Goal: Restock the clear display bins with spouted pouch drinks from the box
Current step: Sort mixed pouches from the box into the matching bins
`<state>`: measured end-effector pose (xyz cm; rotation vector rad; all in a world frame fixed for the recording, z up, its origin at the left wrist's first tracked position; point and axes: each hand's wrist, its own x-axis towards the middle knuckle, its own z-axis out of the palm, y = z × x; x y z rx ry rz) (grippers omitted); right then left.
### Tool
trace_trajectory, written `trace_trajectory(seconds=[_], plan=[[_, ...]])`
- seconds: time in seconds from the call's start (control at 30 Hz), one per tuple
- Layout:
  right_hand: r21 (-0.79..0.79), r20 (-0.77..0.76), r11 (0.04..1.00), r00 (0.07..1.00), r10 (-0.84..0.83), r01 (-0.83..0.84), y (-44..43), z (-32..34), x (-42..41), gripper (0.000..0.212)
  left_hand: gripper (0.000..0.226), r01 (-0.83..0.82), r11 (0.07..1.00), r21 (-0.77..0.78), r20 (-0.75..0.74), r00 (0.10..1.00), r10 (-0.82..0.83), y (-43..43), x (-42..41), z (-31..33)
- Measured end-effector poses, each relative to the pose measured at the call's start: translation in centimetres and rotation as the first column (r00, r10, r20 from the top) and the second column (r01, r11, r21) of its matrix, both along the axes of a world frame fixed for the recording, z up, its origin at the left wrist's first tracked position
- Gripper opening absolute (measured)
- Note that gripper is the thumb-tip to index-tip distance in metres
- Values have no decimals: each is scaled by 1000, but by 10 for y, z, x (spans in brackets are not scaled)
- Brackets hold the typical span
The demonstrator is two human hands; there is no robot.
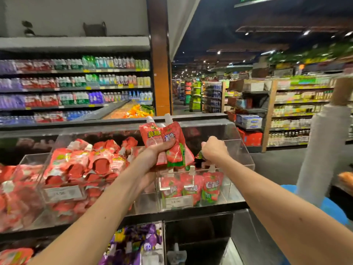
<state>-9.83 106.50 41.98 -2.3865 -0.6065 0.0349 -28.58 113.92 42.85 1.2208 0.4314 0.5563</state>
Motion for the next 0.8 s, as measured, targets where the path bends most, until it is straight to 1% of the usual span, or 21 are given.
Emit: trace_trajectory(seconds=[0.1,0.17,0.23,0.3,0.37,0.4,0.43,0.47,0.53,0.6,0.63,0.7,0.77,0.8], plan=[[24,11,1000,1000,-15,14,8,2,9,34,51,-9,1000,-10,12,1000,10,3,5,0],[21,3,1000,1000,6,-6,13,1,16,29,56,-36,999,-8,28,999,36,3,9,0],[8,-44,1000,999,25,-25,20,-4,27,23,61,-68,998,-19,42,997,69,4,14,1],[-11,-129,997,989,72,-74,25,-15,38,18,62,-96,995,-30,44,994,97,3,18,2],[-48,-215,986,966,144,-158,31,-24,42,28,61,-115,993,-30,35,993,116,2,22,1],[-133,-227,971,960,167,-201,32,-27,41,35,58,-119,993,-28,26,993,119,0,23,1],[-172,-220,964,961,165,-205,33,-28,41,41,54,-122,992,-27,20,992,122,-1,24,0],[-259,-180,939,966,183,-226,32,-27,39,44,50,-120,992,-25,15,993,120,-2,25,-1],[-353,-146,900,965,218,-257,31,-27,41,46,46,-102,995,-18,9,995,102,-3,27,-3],[-294,-202,922,959,198,-252,28,-29,43,43,47,-90,996,-28,7,996,90,-5,30,-7],[-273,-200,926,957,211,-262,27,-29,44,41,50,-91,995,-30,1,996,91,-5,32,-8],[-318,-212,903,950,229,-289,26,-30,46,43,58,-93,996,-17,-20,995,93,-7,34,-11],[-308,-221,902,944,244,-304,24,-30,44,44,60,-95,996,-3,-38,995,94,-8,35,-11],[-321,-201,893,944,261,-315,21,-29,43,44,61,-97,995,0,-46,994,97,-8,35,-12]])
